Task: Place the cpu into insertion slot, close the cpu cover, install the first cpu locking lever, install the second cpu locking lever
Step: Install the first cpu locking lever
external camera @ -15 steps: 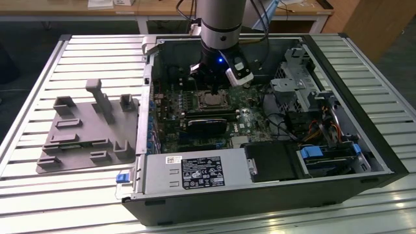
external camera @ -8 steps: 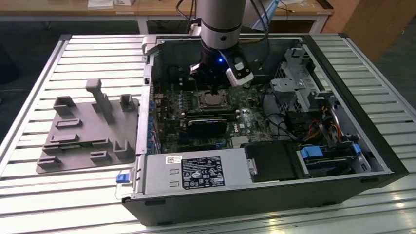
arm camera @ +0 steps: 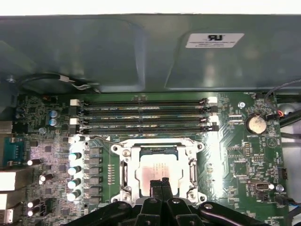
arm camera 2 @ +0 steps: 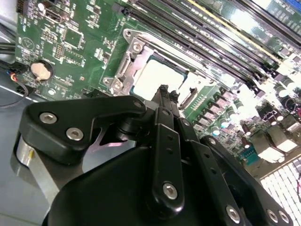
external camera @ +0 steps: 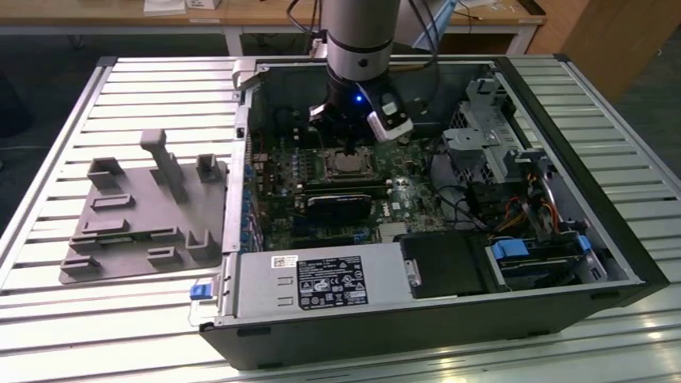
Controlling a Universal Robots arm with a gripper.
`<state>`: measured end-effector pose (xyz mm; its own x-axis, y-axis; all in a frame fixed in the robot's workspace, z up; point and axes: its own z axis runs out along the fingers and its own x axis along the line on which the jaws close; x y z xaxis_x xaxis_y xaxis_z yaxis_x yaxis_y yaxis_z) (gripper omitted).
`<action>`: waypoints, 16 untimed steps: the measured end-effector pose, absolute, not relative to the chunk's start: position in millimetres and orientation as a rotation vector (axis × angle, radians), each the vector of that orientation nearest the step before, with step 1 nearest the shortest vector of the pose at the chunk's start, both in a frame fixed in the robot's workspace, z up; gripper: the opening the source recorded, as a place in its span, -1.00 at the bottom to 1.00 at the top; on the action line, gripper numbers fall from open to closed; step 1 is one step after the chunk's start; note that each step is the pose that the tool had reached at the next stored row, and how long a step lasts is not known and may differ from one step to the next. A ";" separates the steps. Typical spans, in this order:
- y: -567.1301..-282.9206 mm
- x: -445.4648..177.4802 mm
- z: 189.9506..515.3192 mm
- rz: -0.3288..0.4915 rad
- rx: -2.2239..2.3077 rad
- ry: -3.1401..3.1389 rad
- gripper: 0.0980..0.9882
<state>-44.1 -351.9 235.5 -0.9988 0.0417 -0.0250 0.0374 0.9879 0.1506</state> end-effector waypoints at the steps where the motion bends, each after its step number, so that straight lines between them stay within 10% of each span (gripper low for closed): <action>1: -351.9 -46.3 235.6 0.234 0.062 3.104 -0.99; 16: -351.9 -83.0 235.3 0.233 0.105 3.101 -0.99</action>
